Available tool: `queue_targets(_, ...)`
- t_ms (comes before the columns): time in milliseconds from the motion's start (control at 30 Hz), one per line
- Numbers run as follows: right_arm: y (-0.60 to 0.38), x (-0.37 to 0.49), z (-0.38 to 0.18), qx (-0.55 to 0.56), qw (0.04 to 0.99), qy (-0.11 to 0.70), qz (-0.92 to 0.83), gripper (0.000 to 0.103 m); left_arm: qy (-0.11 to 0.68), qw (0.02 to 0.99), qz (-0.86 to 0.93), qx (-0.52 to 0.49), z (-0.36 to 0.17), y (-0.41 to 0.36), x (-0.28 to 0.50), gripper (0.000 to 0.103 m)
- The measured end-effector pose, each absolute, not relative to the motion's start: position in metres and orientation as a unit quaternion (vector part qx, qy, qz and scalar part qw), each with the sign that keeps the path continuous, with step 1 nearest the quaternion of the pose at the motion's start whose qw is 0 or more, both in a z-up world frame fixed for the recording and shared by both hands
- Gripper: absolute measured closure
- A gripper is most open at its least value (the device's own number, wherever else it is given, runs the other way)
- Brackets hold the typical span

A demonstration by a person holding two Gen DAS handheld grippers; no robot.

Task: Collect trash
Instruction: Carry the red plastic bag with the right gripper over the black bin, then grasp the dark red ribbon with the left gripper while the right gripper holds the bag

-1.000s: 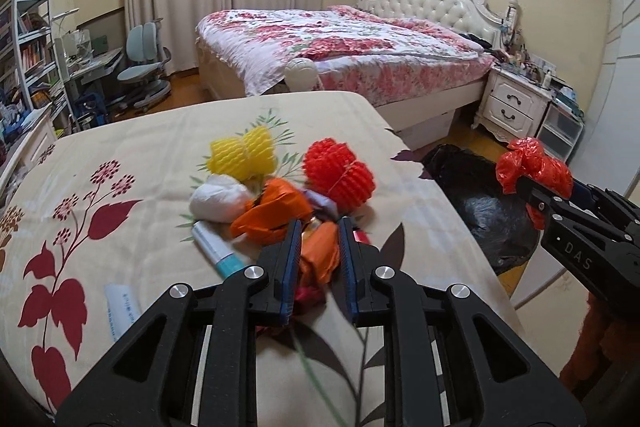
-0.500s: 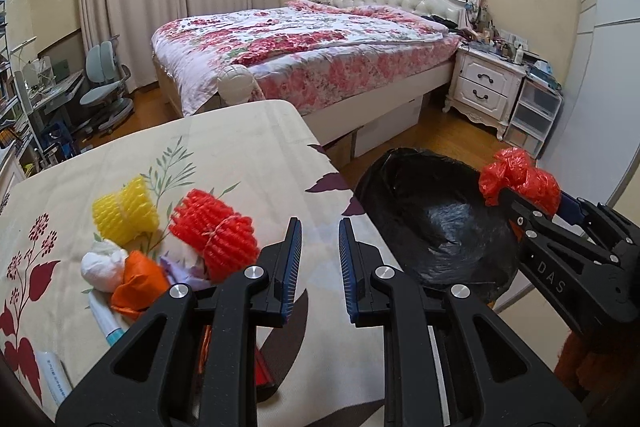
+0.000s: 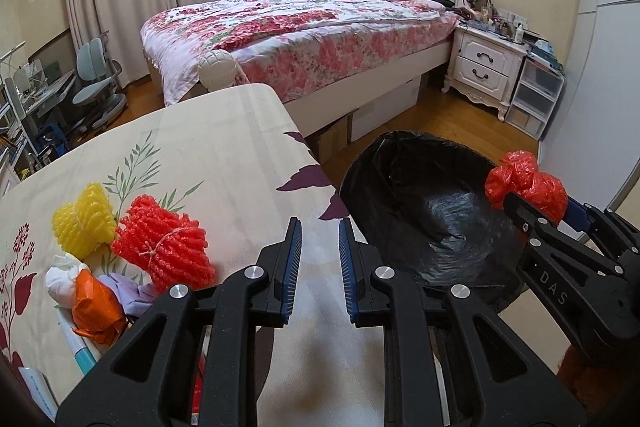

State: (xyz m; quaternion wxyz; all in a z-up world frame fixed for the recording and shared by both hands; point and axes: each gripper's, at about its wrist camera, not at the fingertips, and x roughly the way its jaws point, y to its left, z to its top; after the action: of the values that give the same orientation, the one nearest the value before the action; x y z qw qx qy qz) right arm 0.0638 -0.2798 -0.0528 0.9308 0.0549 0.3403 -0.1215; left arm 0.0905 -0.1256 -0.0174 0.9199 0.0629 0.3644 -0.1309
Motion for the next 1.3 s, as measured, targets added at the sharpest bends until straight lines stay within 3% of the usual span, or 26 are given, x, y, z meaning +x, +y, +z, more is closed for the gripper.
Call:
queue_targets(933, -0.211, -0.001, -0.034, 0.029, 0.939, 0.341, -0.028, 0.060, 0.372, 0.926, -0.057, 0.036, -0.009, -0.025, 0.006, 0.084)
queue_targets(1300, -0.187, -0.003, -0.042, 0.020, 0.935, 0.354, 0.007, 0.060, 0.397, 0.918, -0.012, 0.019, -0.033, 0.021, -0.005, 0.054)
